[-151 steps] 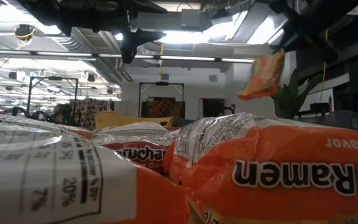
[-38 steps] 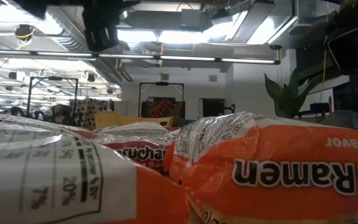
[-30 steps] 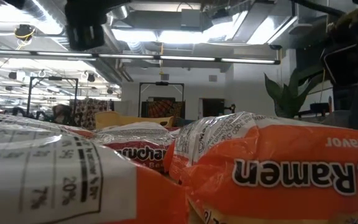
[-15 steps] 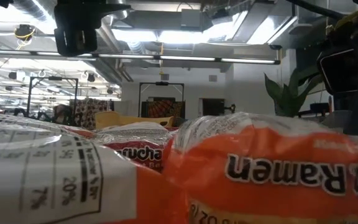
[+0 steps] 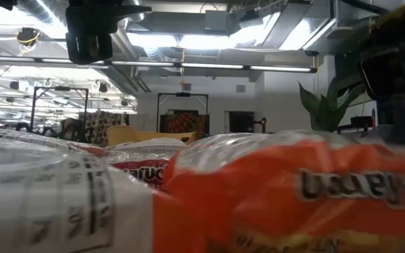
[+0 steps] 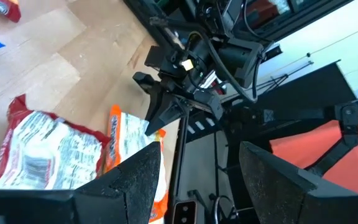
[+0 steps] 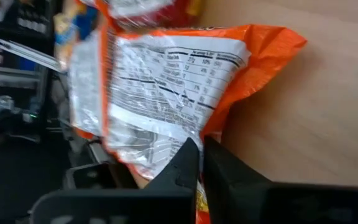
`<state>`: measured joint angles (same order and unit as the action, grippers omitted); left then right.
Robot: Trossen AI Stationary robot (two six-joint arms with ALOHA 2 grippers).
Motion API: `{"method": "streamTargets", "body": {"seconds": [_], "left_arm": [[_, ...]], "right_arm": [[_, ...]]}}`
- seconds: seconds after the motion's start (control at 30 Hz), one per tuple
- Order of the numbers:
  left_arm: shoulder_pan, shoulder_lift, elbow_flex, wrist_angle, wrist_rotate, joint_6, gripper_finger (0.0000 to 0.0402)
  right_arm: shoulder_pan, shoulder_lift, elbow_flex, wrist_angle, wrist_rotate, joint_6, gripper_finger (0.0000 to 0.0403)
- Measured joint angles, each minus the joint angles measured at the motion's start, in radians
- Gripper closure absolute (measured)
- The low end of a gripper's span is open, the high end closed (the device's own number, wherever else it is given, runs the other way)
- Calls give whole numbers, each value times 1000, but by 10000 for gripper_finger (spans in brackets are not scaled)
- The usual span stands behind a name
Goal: Sort Maruchan noodles
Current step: Put the bottom right orange noodle pack into the black bin
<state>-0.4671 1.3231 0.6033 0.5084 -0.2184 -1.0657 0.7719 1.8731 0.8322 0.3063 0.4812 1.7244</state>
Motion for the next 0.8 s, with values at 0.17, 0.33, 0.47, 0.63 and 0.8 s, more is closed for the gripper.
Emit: {"method": "streamTargets", "body": {"seconds": [0.17, 0.33, 0.47, 0.63, 0.8], "left_arm": [[5, 0, 0, 20, 2, 1, 187], [7, -2, 0, 28, 2, 2, 187], [12, -2, 0, 28, 3, 2, 187], [35, -2, 0, 43, 3, 2, 187], [76, -2, 0, 68, 3, 3, 187]], "right_arm": [[0, -56, 0, 3, 62, 30, 403], [0, -109, 0, -6, 157, 56, 402], [0, -145, 0, -47, 243, 66, 402], [0, -203, 0, -181, 322, 109, 402], [0, -279, 0, -370, 400, 180, 402]]}}
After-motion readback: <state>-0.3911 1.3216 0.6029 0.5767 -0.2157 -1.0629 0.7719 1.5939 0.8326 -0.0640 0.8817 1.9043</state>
